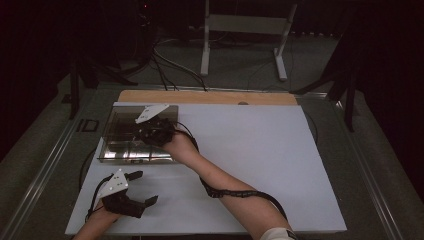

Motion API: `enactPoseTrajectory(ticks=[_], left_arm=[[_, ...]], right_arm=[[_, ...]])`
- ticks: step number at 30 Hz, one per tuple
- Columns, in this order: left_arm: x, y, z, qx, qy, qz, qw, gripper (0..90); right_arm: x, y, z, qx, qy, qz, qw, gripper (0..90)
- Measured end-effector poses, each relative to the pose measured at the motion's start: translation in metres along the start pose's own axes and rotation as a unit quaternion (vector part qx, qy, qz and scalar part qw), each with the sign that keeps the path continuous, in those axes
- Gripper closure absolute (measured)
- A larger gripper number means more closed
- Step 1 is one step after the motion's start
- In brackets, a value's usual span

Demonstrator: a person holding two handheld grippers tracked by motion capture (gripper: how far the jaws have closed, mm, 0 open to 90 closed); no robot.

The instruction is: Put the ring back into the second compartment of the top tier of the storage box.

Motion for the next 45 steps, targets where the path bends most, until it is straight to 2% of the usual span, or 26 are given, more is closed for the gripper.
enactPoseTrajectory(ticks=[12,20,24,25,26,28,29,35,37,38,45], left_arm=[[0.000,0.000,0.000,0.002,0.001,-0.001,1.0000,0.0],[0.000,0.000,0.000,0.002,0.001,-0.002,1.0000,0.0],[0.000,0.000,0.000,0.002,0.000,-0.001,1.0000,0.0],[0.001,0.000,0.000,0.002,0.000,0.000,1.0000,0.0],[0.001,0.000,0.000,0.002,0.000,0.000,1.0000,0.0],[0.001,0.000,0.000,0.002,-0.002,0.001,1.0000,0.0],[0.001,0.000,0.000,0.002,-0.002,0.001,1.0000,0.0],[0.001,-0.001,0.000,0.002,-0.001,0.001,1.0000,0.0],[0.001,-0.001,0.000,0.001,0.000,0.002,1.0000,0.0],[0.001,-0.001,0.000,0.001,0.000,0.003,1.0000,0.0],[0.001,-0.001,0.000,0.001,-0.001,0.005,1.0000,0.0]], right_arm=[[0.002,-0.018,0.002,-0.003,-0.004,0.011,0.9999,87.8],[0.001,-0.018,0.001,-0.005,-0.008,0.008,0.9999,85.5],[-0.001,-0.013,-0.001,-0.002,-0.016,-0.005,0.9999,69.5],[-0.001,-0.013,-0.001,-0.002,-0.016,-0.005,0.9999,69.5],[-0.002,-0.010,-0.001,-0.002,-0.015,-0.008,0.9999,65.7],[-0.004,-0.004,-0.002,-0.004,-0.023,-0.019,0.9995,51.8],[-0.004,-0.004,-0.002,-0.004,-0.023,-0.019,0.9995,51.8],[-0.004,0.010,-0.008,-0.005,-0.045,-0.033,0.9984,32.1],[-0.003,0.014,-0.010,-0.002,-0.049,-0.036,0.9981,29.0],[-0.001,0.018,-0.013,0.006,-0.053,-0.037,0.9979,23.6],[0.006,0.031,-0.021,0.018,-0.061,-0.047,0.9969,14.1]])
Point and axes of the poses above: each handheld gripper's, and its own axes: y roughly backward along the jaws, x roughly out of its underside, z roughly to its left, the point moved 3 cm from there along -y, roughly forward along the jaws, and after that the axes turned 3 degrees about -z, right-handed, at the moved point
